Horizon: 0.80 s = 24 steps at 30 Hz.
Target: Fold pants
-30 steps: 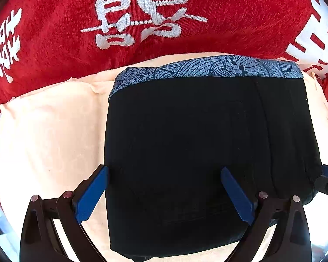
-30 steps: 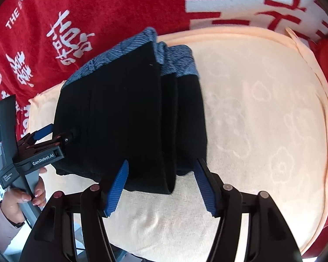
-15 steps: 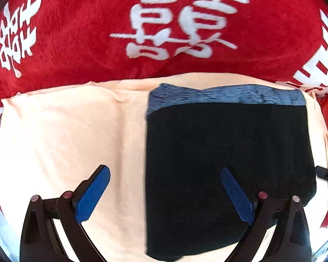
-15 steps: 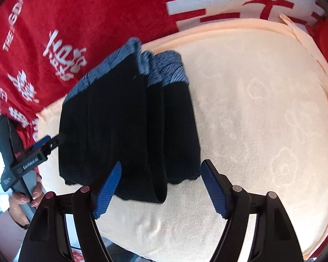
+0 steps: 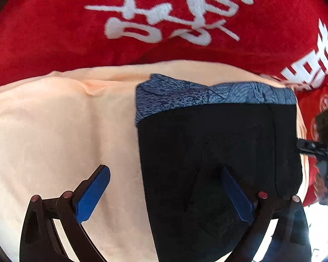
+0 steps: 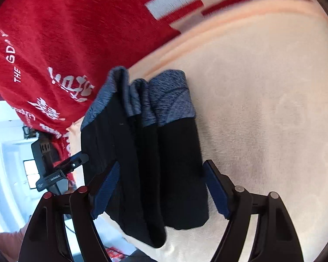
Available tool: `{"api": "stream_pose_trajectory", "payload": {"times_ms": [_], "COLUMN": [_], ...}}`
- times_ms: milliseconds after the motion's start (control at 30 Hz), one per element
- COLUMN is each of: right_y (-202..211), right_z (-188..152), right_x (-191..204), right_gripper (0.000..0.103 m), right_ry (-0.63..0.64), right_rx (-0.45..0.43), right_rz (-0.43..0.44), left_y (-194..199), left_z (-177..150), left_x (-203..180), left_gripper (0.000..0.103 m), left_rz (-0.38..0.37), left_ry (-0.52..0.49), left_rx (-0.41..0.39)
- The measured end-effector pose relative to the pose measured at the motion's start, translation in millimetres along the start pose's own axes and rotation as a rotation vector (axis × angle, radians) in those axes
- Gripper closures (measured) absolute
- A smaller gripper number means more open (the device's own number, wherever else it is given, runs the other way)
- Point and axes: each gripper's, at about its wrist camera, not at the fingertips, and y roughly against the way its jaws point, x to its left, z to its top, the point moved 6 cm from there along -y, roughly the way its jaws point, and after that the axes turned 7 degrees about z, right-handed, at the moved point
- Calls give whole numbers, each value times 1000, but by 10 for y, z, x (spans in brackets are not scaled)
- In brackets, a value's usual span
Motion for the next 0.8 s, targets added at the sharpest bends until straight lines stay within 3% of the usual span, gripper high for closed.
{"api": "stream_pose_trajectory", "payload": {"times_ms": [367,567,600,633,667,800], "right_y": [-203,-326,-333,-330,-327,-315], "right_z": [104,178,184,180,174,149], "right_x": [46,59,58,61,74,153], "right_gripper": [22,21,23,27,29,48], "right_ry": [43,30,16,14,20,11], "right_rx": [69,101,101,100,100,85], "right_rz": [155,165,160,144,123,120], "left_y": [-212,-308,-292,-258,-209,-43], "left_z": [31,92,96,86,75,51], "left_x": [-76,-153,-152,-142,-173,-234], "left_gripper": [1,0,3,15,19,34], "left_rz": [-146,-181,-182,-195,-219,-180], "left_ry": [32,69,73,75,82,58], "left_rx": [49,31,21,12,1,-27]}}
